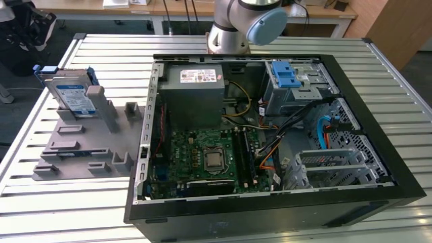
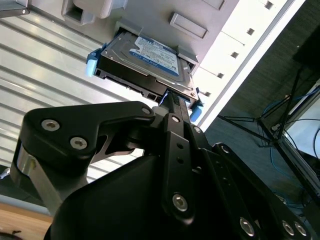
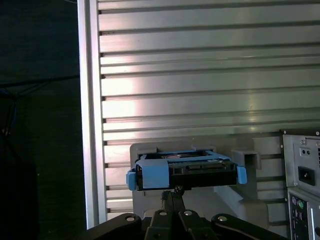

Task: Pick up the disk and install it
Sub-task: 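Pick up the disk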

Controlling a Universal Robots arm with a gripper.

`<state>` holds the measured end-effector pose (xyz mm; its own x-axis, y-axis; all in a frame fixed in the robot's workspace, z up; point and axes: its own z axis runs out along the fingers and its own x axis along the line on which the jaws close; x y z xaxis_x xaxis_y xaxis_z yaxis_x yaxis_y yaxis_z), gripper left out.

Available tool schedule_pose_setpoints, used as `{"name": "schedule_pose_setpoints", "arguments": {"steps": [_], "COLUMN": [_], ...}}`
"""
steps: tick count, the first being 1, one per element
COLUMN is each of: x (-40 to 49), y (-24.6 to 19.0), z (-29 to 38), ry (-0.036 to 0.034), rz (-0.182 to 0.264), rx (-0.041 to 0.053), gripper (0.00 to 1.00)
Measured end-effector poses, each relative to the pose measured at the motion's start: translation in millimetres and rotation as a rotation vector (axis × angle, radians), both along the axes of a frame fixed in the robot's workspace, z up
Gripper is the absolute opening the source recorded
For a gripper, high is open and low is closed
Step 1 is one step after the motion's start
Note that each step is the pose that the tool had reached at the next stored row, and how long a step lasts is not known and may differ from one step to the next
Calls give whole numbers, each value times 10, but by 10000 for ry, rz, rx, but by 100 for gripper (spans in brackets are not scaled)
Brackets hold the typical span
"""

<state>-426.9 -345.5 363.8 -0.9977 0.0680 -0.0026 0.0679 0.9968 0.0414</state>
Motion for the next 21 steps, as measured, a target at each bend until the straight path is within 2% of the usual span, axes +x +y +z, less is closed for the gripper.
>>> {"name": "schedule_pose_setpoints", "arguments": {"steps": [4,5,21], "x": [0,0,0], "y": [0,0,0], "z": [-1,-1,-8], "ry": [-1,-1,-1], "rz": [466,934,3757], "rx": [0,0,0], "gripper": [11,11,11]}}
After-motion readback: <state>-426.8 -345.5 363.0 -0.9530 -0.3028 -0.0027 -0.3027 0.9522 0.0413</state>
